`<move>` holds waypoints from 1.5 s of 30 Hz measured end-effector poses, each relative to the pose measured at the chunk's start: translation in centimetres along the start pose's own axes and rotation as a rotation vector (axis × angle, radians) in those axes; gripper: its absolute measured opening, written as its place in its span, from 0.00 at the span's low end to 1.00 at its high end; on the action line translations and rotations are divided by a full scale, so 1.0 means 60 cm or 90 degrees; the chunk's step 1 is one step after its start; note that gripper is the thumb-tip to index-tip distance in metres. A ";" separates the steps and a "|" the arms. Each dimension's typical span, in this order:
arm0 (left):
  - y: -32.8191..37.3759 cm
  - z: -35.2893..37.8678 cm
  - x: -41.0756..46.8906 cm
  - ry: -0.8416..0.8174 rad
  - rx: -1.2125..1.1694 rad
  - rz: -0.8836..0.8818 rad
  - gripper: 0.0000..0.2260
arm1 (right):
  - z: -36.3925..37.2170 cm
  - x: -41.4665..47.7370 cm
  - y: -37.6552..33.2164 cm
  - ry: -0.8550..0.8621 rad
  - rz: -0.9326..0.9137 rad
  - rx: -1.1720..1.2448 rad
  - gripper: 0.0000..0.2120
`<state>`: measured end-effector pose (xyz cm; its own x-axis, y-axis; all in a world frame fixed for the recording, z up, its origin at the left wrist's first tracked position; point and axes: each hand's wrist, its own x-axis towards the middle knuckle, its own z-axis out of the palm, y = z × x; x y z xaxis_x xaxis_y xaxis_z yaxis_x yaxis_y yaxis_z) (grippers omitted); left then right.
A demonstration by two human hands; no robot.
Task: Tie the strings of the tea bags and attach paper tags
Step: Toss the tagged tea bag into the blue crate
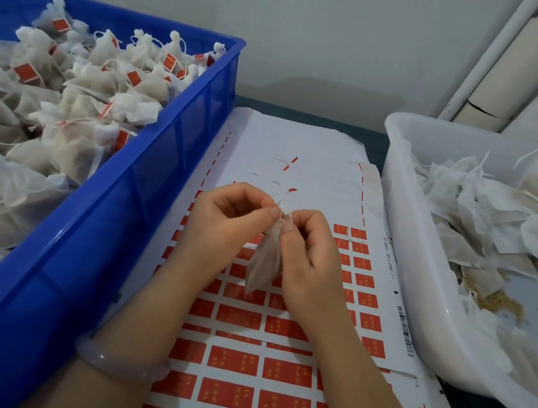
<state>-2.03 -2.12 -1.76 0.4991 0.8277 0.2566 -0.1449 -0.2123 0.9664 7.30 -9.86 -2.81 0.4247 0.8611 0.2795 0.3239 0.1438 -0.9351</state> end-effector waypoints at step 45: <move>0.002 -0.002 -0.002 -0.099 -0.002 -0.049 0.10 | -0.012 0.008 -0.001 0.075 0.048 0.057 0.09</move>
<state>-2.20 -2.20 -1.66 0.6349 0.7512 0.1806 -0.1029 -0.1495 0.9834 8.11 -9.80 -2.44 0.5424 0.8090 0.2267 0.2131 0.1285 -0.9685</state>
